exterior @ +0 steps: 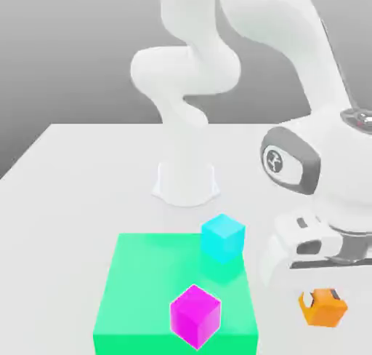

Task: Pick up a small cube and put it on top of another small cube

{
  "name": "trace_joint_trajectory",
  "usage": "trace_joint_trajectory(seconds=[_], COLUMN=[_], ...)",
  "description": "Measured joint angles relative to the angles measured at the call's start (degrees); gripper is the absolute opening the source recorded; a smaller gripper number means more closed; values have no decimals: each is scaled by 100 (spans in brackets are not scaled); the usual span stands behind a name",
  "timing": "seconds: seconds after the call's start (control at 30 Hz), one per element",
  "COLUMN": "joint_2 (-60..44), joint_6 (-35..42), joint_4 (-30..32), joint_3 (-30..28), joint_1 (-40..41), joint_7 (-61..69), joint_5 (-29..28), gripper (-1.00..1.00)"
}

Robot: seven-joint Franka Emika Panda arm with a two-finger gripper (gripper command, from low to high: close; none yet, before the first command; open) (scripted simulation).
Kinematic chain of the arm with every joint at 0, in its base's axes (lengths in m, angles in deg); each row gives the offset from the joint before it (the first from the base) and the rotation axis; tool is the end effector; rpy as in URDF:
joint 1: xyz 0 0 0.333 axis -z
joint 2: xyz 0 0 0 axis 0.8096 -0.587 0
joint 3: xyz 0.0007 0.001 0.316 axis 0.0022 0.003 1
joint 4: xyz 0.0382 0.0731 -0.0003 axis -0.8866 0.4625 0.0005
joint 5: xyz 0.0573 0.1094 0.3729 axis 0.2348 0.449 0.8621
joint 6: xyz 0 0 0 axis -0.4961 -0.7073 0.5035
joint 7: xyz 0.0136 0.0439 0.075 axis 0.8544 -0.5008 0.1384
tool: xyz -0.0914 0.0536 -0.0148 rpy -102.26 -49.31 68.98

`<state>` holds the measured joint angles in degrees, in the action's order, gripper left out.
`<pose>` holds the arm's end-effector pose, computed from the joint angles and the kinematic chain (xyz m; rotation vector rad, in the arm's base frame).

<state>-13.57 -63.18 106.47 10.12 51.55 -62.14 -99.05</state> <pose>0.4637 0.1874 0.2219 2.9111 -0.9952 0.0433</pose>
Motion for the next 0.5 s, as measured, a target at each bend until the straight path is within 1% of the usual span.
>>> trace_joint_trajectory(seconds=[0.1,0.2,0.37,0.5], joint_2=[579,1188,2238,3076], joint_6=[273,522,918,1239], joint_4=[314,637,1181,1615], joint_3=[-27,-76,-363,-703], joint_1=[153,305,275,143], joint_7=[430,955,1961,2802], joint_5=[116,365,962,1488], gripper=[-100,-100,-100,-100])
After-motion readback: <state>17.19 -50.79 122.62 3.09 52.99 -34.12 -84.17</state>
